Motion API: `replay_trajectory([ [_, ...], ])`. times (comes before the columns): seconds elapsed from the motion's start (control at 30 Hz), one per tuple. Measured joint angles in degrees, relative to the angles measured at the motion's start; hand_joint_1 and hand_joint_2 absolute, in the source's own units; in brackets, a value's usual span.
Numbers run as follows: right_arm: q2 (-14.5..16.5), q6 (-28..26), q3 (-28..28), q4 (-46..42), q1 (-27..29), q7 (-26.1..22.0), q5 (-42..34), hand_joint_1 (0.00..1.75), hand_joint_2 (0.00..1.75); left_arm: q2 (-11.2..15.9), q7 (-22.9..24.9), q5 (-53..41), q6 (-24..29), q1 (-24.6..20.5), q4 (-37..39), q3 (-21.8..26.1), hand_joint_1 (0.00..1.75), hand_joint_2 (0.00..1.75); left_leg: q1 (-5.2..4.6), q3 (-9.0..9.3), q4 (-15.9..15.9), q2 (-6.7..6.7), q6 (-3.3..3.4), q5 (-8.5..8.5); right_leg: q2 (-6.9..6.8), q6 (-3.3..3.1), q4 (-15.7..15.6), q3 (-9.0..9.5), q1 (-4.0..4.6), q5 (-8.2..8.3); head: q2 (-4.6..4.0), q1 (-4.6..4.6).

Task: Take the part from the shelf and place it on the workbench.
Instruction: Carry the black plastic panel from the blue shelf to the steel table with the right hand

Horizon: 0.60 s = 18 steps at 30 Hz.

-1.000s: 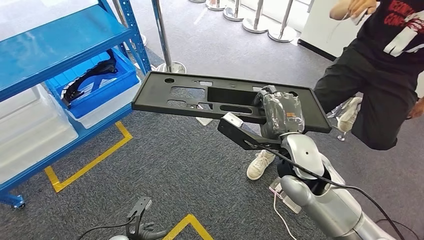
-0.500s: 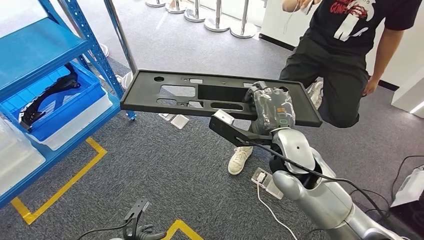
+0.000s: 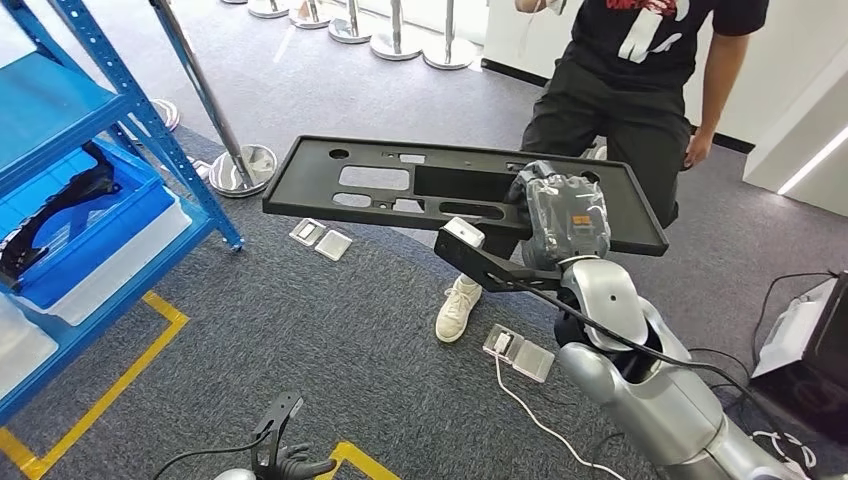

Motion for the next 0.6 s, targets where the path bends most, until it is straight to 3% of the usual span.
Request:
replay_trajectory([
  [0.07, 0.0, 0.0, 0.0, 0.0, -0.1, 0.0, 0.1, 1.75, 1.75, 0.0, 0.0, 0.0, 0.0, -0.1, 0.0, 0.0, 0.0, 1.75, 0.26, -0.39, 1.7, -1.11, -0.63, -1.41, 0.96, -0.78, -0.1, -0.05, -0.06, 0.16, 0.0, -0.46],
  [0.1, 0.0, -0.1, 0.0, 0.0, -0.2, 0.0, 0.1, 1.75, 1.75, 0.0, 0.0, 0.0, 0.0, -0.2, 0.0, 0.0, 0.0, 1.75, 0.34, -1.33, 4.1, -2.21, -0.81, -2.94, 1.38, -1.1, -0.1, -0.02, -0.1, 0.24, 0.0, -0.83],
  [0.17, 0.1, -0.4, 0.0, 0.0, -0.4, 0.1, -0.3, 1.75, 1.75, 0.0, 0.0, 0.0, 0.0, 0.0, 0.0, 0.0, 0.0, 1.75, 0.31, -4.74, 11.6, -4.1, -0.81, -6.56, 2.37, -1.56, -0.1, -0.04, 0.05, 0.26, 0.0, -1.63],
  [0.2, 0.1, -0.5, 0.0, 0.0, -0.4, 0.0, -0.5, 1.75, 1.75, 0.0, 0.0, 0.0, 0.0, 0.2, 0.0, 0.0, 0.0, 1.75, 0.22, -6.43, 14.9, -4.45, -0.69, -7.63, 2.99, -1.69, -0.1, -0.04, 0.21, 0.26, 0.0, -1.93],
  [0.23, 0.2, -0.6, 0.0, 0.0, -0.4, 0.0, -0.7, 1.75, 1.75, 0.0, 0.0, 0.0, 0.0, 0.3, 0.0, 0.0, 0.0, 1.75, 0.1, -7.41, 16.6, -4.62, -0.46, -7.66, 3.67, -1.77, -0.1, -0.01, 0.37, 0.26, 0.0, -2.15],
  [0.27, 0.2, -0.7, 0.0, 0.0, -0.4, 0.0, -0.8, 1.75, 1.75, 0.0, 0.0, 0.0, 0.0, 0.4, 0.0, 0.0, 0.0, 1.75, -0.05, -7.37, 16.0, -4.78, -0.09, -6.54, 4.38, -1.8, -0.1, 0.04, 0.54, 0.27, 0.0, -2.36],
  [0.3, 0.2, -0.7, 0.0, 0.0, -0.4, 0.0, -0.8, 1.75, 1.75, 0.0, 0.1, 0.0, 0.0, 0.5, 0.0, 0.0, 0.0, 1.75, -0.24, -6.34, 13.3, -5.11, 0.4, -4.55, 5.06, -1.81, -0.1, 0.12, 0.69, 0.27, 0.0, -2.55],
  [0.37, 0.2, -0.8, 0.0, 0.0, -0.6, 0.0, -0.9, 1.75, 1.75, 0.1, 0.1, 0.0, 0.0, 0.4, 0.0, -0.1, 0.0, 1.75, -0.51, -3.21, 5.5, -7.1, 1.51, -0.54, 6.29, -1.78, -0.1, 0.14, 0.87, 0.27, 0.0, -2.79],
  [0.4, 0.2, -0.9, 0.0, 0.0, -0.7, 0.0, -1.0, 1.75, 1.75, 0.2, 0.1, 0.0, 0.0, 0.4, 0.0, -0.1, 0.0, 1.75, -0.62, -2.11, 2.7, -7.94, 1.85, 0.52, 6.79, -1.68, 0.0, 0.01, 0.82, 0.31, 0.0, -2.79],
  [0.43, 0.2, -1.1, 0.0, 0.0, -0.8, 0.1, -1.2, 1.75, 1.75, 0.2, 0.1, 0.0, 0.0, 0.4, 0.0, -0.1, 0.0, 1.75, -0.71, -1.56, 1.1, -8.48, 2.05, 0.87, 7.29, -1.5, 0.0, -0.19, 0.66, 0.38, 0.0, -2.81],
  [0.5, 0.3, -1.9, 0.0, 0.1, -0.9, 0.1, -2.0, 1.75, 1.75, 0.3, -0.1, 0.0, 0.1, 0.4, 0.0, -0.1, 0.0, 1.75, -0.76, -1.35, 0.3, -7.88, 2.14, 0.91, 8.21, -0.89, -0.2, -0.47, 0.37, 0.59, 0.0, -2.95],
  [0.53, 0.3, -2.4, 0.0, 0.1, -0.9, 0.1, -2.4, 1.75, 1.75, 0.3, -0.2, -0.1, 0.1, 0.4, 0.0, -0.1, 0.0, 1.75, -0.67, -1.11, -0.2, -7.37, 2.22, 1.09, 7.95, -0.57, -0.1, -0.56, 0.42, 0.51, 0.0, -3.03],
  [0.6, 0.3, -3.5, 0.0, 0.2, -1.2, 0.1, -2.9, 1.75, 1.75, 0.2, -0.5, -0.2, 0.1, 0.3, 0.0, -0.2, 0.0, 1.75, -0.38, -0.54, -1.3, -6.3, 2.51, 1.53, 5.61, -0.01, 2.3, -1.64, 0.66, -1.11, 0.0, -2.55],
])
